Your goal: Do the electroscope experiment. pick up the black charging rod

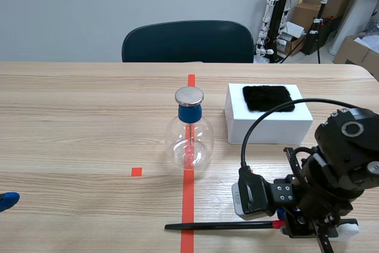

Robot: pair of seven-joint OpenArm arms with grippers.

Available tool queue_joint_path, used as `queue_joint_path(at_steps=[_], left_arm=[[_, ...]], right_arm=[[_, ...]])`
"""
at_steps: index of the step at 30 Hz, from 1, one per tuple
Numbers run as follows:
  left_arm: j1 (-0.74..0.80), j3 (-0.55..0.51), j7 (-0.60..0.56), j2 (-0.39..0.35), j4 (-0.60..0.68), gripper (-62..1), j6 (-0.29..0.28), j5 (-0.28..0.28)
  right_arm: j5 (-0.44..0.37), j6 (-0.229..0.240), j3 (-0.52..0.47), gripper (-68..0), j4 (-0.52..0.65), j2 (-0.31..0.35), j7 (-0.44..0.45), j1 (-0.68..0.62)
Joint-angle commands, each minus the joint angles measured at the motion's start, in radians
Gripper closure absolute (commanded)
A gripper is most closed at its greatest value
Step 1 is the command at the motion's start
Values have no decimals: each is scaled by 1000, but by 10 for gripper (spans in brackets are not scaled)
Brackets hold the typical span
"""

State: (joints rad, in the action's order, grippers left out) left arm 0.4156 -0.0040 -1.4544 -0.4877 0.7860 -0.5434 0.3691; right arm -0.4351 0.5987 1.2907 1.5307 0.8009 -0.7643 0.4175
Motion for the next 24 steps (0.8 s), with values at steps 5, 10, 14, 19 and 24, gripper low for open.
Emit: queue_joint_path(at_steps=[5,10,14,19,24], left_arm=[[-3,-5,-14,-3,7,-623,-2,-10],[-3,-5,-14,-3,7,-623,-2,-10],[-3,-5,-14,-3,7,-623,-2,-10],[-3,-5,-14,-3,7,-623,-2,-10],[-3,-5,-14,-3,7,-623,-2,-10]], right_arm=[[8,3,-6,-2,8,8,4,14],[8,3,-6,-2,8,8,3,11],[8,3,-6,-2,8,8,4,11],[15,3,-6,-2,8,8,3,12],[16,3,-6,-2,8,8,3,12]])
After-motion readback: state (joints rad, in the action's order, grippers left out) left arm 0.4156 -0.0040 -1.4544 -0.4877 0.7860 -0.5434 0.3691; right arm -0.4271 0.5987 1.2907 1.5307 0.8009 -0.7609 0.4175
